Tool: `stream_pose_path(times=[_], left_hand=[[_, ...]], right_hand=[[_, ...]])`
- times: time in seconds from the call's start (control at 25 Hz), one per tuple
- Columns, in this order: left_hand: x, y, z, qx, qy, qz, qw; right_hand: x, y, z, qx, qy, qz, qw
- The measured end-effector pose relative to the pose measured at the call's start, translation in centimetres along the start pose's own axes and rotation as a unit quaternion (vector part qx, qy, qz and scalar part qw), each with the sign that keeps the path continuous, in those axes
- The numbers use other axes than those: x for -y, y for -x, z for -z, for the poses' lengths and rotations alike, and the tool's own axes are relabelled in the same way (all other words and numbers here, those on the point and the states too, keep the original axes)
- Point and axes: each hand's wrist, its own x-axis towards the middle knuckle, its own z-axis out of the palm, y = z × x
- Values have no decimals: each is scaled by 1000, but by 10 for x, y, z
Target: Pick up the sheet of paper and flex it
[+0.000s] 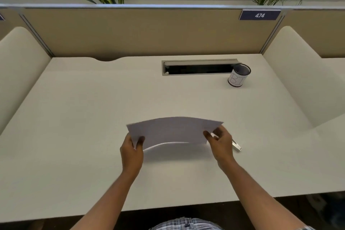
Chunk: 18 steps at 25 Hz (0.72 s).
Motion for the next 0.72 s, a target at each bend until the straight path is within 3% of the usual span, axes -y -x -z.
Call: stream_pose_path(times=[0.12, 0.24, 0.36, 0.44, 0.52, 0.6, 0.64, 0.72], left_hand=[[-25, -18, 6, 5, -79, -112, 991], [-56, -37, 9, 28, -132, -232, 963], [-81, -44, 5, 42, -143, -338, 929], [-84, -44, 2, -3, -170, -390, 905], [-80, -38, 3, -70, -180, -365, 911], [-70, -33, 4, -125, -110, -295, 941], [-66, -29, 2, -115, -43, -240, 963], [-65, -23, -2, 12, 103, -125, 987]], right_hand=[[34, -9, 9, -70, 65, 142, 985], [60, -23, 7, 12, 247, 306, 919], [70, -26, -10, 85, 290, 305, 903], [69, -27, -16, 87, 261, 258, 926], [66, -26, -16, 80, 202, 202, 955], [66, -20, -13, 77, 109, 148, 980], [67, -16, -12, 79, 54, 124, 988], [66, -9, -13, 91, -41, 97, 990]])
